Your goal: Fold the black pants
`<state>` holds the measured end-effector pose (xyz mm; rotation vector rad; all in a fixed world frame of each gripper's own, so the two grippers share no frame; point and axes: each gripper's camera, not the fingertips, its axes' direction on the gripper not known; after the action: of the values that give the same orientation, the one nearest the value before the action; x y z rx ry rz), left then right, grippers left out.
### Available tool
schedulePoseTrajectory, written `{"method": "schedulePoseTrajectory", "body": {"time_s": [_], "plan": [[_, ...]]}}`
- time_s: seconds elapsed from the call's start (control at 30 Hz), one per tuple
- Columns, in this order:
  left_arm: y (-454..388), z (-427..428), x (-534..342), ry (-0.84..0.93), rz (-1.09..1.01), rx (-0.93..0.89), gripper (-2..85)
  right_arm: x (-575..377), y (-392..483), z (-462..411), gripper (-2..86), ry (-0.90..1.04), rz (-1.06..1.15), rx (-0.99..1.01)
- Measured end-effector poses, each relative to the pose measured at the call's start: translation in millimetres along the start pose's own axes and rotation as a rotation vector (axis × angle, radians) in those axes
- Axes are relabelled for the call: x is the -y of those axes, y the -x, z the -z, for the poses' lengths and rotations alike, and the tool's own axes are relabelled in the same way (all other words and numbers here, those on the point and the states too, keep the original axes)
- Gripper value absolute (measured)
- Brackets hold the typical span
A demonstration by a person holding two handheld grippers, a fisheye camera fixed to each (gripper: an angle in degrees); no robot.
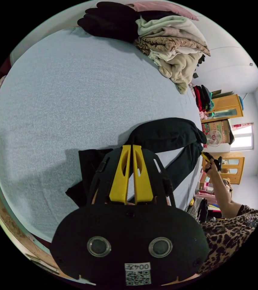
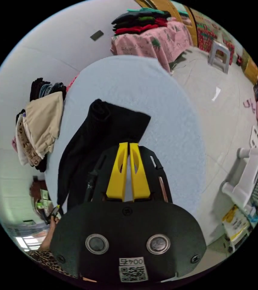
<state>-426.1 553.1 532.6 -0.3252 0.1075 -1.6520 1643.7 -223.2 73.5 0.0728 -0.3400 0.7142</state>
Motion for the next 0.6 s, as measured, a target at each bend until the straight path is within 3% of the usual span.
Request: {"method": "schedulePoseTrajectory", "body": {"time_s": [0.1, 0.2, 0.3, 0.37, 0.47, 0.6], "plan": [[-3, -2, -1, 0.009, -0.011, 0.013, 1.1, 21, -5, 9, 0.9, 0.015, 0.025, -0.083], [-4, -3, -3, 0.013, -0.018, 0.015, 1.1, 37, -19, -5, 3.4, 0.152, 0.004, -0.012], [-5, -5, -6, 0.014, -0.016, 0.010, 1.1, 43, -25, 18, 6.0, 0.016, -0.063, -0.004], [-6, -7, -10, 0.011, -0.019, 0.012, 1.1, 49, -14, 29, 7.3, -0.060, -0.009, 0.104], [-7, -10, -14, 0.013, -0.025, 0.014, 1.1, 69, 10, 31, 7.6, -0.066, 0.078, 0.220], [-8, -13, -21, 0.016, -0.031, 0.016, 1.1, 108, 48, 31, 7.5, -0.077, 0.161, 0.221]]}}
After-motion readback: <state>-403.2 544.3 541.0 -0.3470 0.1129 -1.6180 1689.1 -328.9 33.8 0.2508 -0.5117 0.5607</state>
